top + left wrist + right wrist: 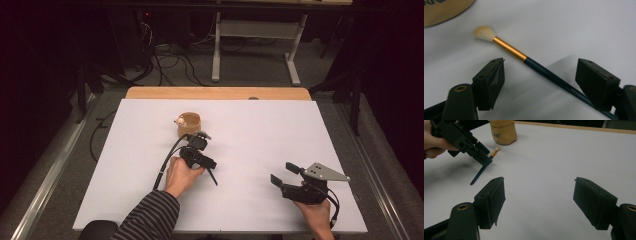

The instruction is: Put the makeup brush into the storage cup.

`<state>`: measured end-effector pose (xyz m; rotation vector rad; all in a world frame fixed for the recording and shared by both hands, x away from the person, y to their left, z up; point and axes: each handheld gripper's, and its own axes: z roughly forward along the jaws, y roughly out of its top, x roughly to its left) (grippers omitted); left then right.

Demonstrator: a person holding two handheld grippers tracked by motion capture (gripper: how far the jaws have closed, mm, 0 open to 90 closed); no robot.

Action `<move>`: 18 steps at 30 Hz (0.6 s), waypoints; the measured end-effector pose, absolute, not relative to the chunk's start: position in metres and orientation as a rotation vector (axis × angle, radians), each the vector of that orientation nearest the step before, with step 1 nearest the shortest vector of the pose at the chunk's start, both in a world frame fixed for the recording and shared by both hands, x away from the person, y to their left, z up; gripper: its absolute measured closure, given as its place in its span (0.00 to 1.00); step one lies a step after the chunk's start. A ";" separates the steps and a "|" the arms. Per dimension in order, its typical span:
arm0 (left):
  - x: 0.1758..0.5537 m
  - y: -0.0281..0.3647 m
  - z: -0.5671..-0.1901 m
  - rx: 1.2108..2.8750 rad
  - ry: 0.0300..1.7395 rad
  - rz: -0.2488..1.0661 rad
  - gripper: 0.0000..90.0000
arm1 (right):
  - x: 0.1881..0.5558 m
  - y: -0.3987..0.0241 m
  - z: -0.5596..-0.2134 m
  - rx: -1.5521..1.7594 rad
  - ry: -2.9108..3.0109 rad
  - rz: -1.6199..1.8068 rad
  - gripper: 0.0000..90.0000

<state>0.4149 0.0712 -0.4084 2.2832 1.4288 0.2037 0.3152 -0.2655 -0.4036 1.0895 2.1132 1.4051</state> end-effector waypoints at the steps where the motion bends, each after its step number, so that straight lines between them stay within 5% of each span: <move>1: 0.415 0.071 -0.409 2.284 1.432 0.207 0.29 | 0.315 -0.266 -0.404 1.091 2.112 1.404 0.30; 18: 0.412 0.068 -0.409 2.329 1.420 0.291 0.40 | 0.316 -0.265 -0.404 1.088 2.120 1.399 0.31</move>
